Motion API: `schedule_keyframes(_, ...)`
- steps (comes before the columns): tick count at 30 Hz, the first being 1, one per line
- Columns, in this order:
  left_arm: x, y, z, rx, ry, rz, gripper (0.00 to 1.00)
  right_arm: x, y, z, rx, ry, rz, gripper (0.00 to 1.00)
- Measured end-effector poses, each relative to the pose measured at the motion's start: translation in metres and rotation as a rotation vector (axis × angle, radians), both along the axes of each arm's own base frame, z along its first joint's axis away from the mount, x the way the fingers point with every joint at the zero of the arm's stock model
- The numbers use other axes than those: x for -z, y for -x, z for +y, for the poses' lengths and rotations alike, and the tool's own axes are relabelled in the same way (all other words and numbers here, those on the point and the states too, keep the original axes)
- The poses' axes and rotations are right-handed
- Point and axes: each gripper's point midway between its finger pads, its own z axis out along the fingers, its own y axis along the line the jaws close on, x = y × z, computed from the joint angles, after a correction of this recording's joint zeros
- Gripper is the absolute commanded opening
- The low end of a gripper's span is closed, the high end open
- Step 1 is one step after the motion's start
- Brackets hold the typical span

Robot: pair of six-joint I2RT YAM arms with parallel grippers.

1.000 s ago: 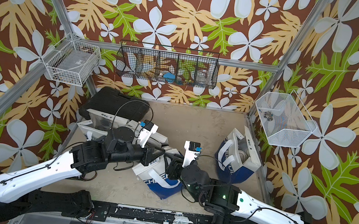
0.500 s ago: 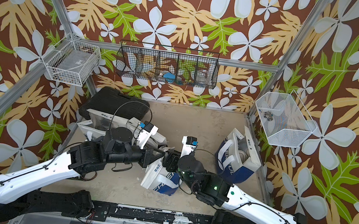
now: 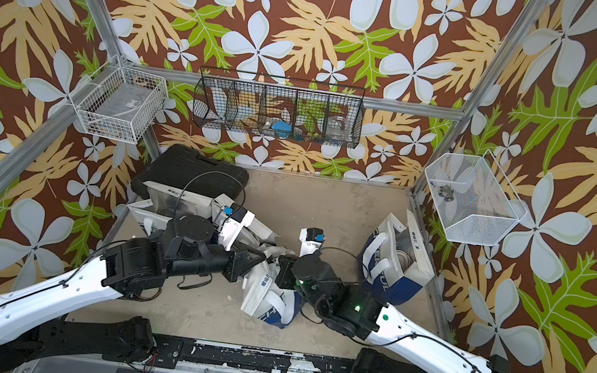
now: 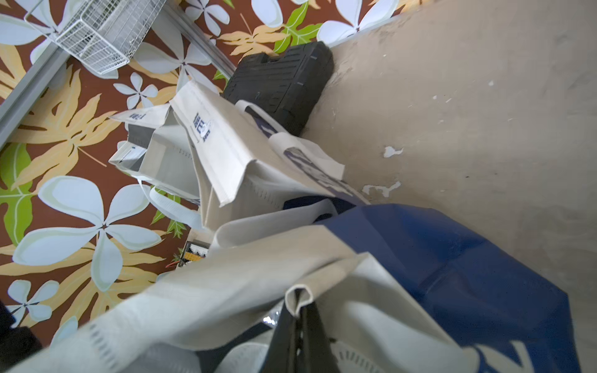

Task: Open the takeout bag
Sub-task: Open the takeout bag at the center of the board.

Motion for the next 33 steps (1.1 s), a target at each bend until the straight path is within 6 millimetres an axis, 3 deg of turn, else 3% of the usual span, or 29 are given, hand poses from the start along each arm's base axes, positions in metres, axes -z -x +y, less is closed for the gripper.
schedule_keyframes(3,-0.010,-0.003,0.004,-0.018,-0.011,-0.031,0.00,-0.017,-0.010,-0.031,0.042,0.020,-0.039,0.00)
schedule_keyframes(6,-0.050,-0.011,0.008,-0.052,0.045,-0.110,0.00,0.008,-0.025,-0.090,0.193,0.239,-0.011,0.00)
schedule_keyframes(8,-0.062,-0.016,0.009,-0.062,0.049,-0.141,0.00,0.015,-0.023,-0.105,0.190,0.313,0.010,0.00)
schedule_keyframes(11,-0.060,-0.021,0.005,-0.062,0.022,-0.148,0.00,0.012,-0.021,-0.117,0.185,0.353,0.017,0.00)
schedule_keyframes(12,-0.055,-0.019,0.001,-0.038,0.013,-0.135,0.02,0.009,-0.020,-0.116,0.169,0.346,0.017,0.00)
schedule_keyframes(14,-0.046,-0.003,-0.019,0.049,0.025,-0.120,0.25,0.000,-0.016,-0.106,0.117,0.298,0.004,0.00)
schedule_keyframes(16,-0.034,0.044,-0.052,0.203,0.014,-0.123,0.32,-0.006,-0.012,-0.092,0.056,0.227,-0.005,0.00)
schedule_keyframes(17,-0.032,0.064,-0.064,0.271,0.006,-0.133,0.42,-0.008,-0.011,-0.084,0.023,0.193,-0.006,0.00)
schedule_keyframes(18,-0.029,0.086,-0.079,0.347,-0.004,-0.154,0.47,-0.008,-0.010,-0.073,-0.012,0.148,-0.002,0.00)
schedule_keyframes(19,-0.027,0.096,-0.089,0.378,-0.015,-0.179,0.49,-0.007,-0.009,-0.063,-0.047,0.101,0.007,0.00)
schedule_keyframes(22,-0.020,0.102,-0.096,0.358,-0.056,-0.244,0.63,-0.010,-0.002,-0.041,-0.123,-0.026,0.031,0.00)
schedule_keyframes(26,-0.016,0.095,-0.095,0.236,-0.135,-0.362,0.59,-0.028,0.009,-0.028,-0.172,-0.193,0.030,0.00)
schedule_keyframes(33,-0.002,0.103,-0.103,0.040,-0.278,-0.521,0.60,-0.047,0.028,-0.057,-0.046,-0.409,0.038,0.00)
